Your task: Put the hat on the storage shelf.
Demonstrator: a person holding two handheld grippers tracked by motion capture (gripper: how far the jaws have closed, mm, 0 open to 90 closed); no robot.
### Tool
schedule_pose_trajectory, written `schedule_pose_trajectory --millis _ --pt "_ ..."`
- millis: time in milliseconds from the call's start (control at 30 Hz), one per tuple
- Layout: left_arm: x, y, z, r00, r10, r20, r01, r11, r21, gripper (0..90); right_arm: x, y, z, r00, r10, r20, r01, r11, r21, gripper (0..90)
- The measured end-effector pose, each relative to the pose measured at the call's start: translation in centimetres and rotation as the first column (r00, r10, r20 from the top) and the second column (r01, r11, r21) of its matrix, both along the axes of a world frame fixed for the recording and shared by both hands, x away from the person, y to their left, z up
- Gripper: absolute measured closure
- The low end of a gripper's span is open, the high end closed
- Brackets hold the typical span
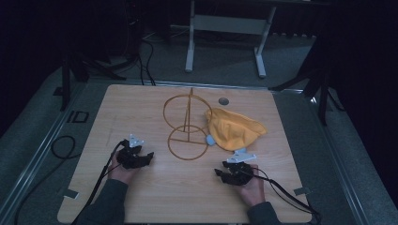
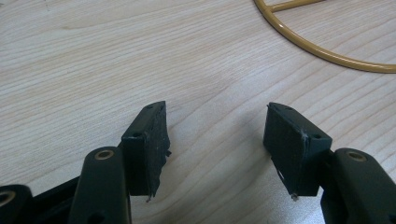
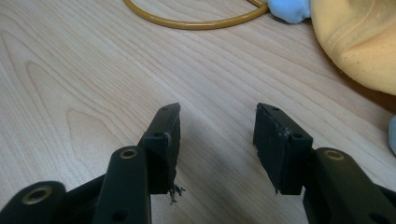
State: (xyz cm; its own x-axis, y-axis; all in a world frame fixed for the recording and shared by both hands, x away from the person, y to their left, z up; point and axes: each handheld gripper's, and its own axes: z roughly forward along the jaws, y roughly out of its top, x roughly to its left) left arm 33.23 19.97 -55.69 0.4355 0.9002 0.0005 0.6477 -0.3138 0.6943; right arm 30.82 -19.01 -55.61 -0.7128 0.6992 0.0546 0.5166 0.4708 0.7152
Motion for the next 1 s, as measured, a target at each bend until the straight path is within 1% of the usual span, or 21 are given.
schedule_pose_trajectory --millis 100,167,233,300,367,400,467,500,533,567,600,700,767,833,933,1000 --pt "0.0 0.0 0.0 1.0000 -0.001 -0.002 0.001 1.0000 0.002 40.3 0.1 -0.3 0.0 0.9999 -0.011 -0.009 0.011 0.9998 0.014 52.5" --pt "0.0 0.0 0.0 1.0000 0.000 -0.001 0.000 1.0000 0.002 40.2 0.2 -0.4 0.0 0.9999 -0.010 -0.009 0.010 0.9999 0.012 53.7" --pt "0.0 0.0 0.0 1.0000 -0.001 0.001 0.001 1.0000 -0.001 40.2 0.3 -0.6 0.1 0.9997 -0.011 -0.021 0.012 0.9996 0.027 55.5" --pt "0.0 0.0 0.0 1.0000 -0.002 0.002 0.002 1.0000 0.000 40.2 0.3 -0.7 0.1 0.9997 -0.014 -0.023 0.014 0.9996 0.025 55.2" --pt "0.0 0.0 0.0 1.0000 -0.003 0.001 0.003 1.0000 -0.001 40.2 0.5 -1.2 0.3 0.9988 -0.047 -0.011 0.047 0.9989 0.000 52.9" --pt "0.0 0.0 0.0 1.0000 -0.002 0.002 0.002 1.0000 -0.001 40.2 0.6 -1.5 0.4 0.9983 -0.059 -0.006 0.059 0.9983 -0.004 52.2" --pt "0.0 0.0 0.0 1.0000 -0.001 0.002 0.001 1.0000 -0.001 40.2 0.7 -2.1 0.7 0.9971 -0.077 0.001 0.077 0.9971 0.000 50.5" --pt "0.0 0.0 0.0 1.0000 -0.001 0.002 0.001 1.0000 -0.001 40.2 0.7 -2.5 0.8 0.9958 -0.091 0.008 0.091 0.9958 -0.009 49.5" --pt "0.0 0.0 0.0 1.0000 -0.001 0.002 0.001 1.0000 -0.001 40.2 0.7 -2.5 0.8 0.9958 -0.091 0.008 0.091 0.9958 -0.009 49.5" --pt "0.0 0.0 0.0 1.0000 0.000 0.003 0.000 1.0000 -0.001 40.2 0.7 -2.8 1.0 0.9947 -0.103 0.010 0.103 0.9947 -0.005 48.2" --pt "0.0 0.0 0.0 1.0000 0.000 0.003 0.000 1.0000 -0.002 40.1 0.8 -3.6 1.2 0.9923 -0.124 0.008 0.124 0.9923 0.000 46.5" --pt "0.0 0.0 0.0 1.0000 0.000 0.004 0.000 1.0000 -0.002 40.1 1.1 -4.4 1.4 0.9884 -0.151 0.009 0.151 0.9884 -0.013 43.7" --pt "0.0 -0.1 -0.1 1.0000 0.001 0.004 -0.001 1.0000 -0.003 40.1 1.3 -4.8 1.4 0.9853 -0.170 0.019 0.171 0.9848 -0.033 41.8" --pt "0.0 -0.1 -0.1 1.0000 0.000 0.005 0.000 1.0000 -0.002 40.1 1.6 -5.3 1.3 0.9830 -0.183 0.016 0.183 0.9823 -0.037 40.3" --pt "0.0 -0.1 -0.1 1.0000 0.001 0.005 -0.001 1.0000 -0.001 40.1 2.1 -5.7 1.1 0.9807 -0.194 0.020 0.195 0.9791 -0.056 38.1" --pt "0.0 -0.1 -0.1 1.0000 0.001 0.006 -0.001 1.0000 -0.001 40.1 2.6 -5.9 0.8 0.9771 -0.212 0.022 0.213 0.9748 -0.068 37.5"
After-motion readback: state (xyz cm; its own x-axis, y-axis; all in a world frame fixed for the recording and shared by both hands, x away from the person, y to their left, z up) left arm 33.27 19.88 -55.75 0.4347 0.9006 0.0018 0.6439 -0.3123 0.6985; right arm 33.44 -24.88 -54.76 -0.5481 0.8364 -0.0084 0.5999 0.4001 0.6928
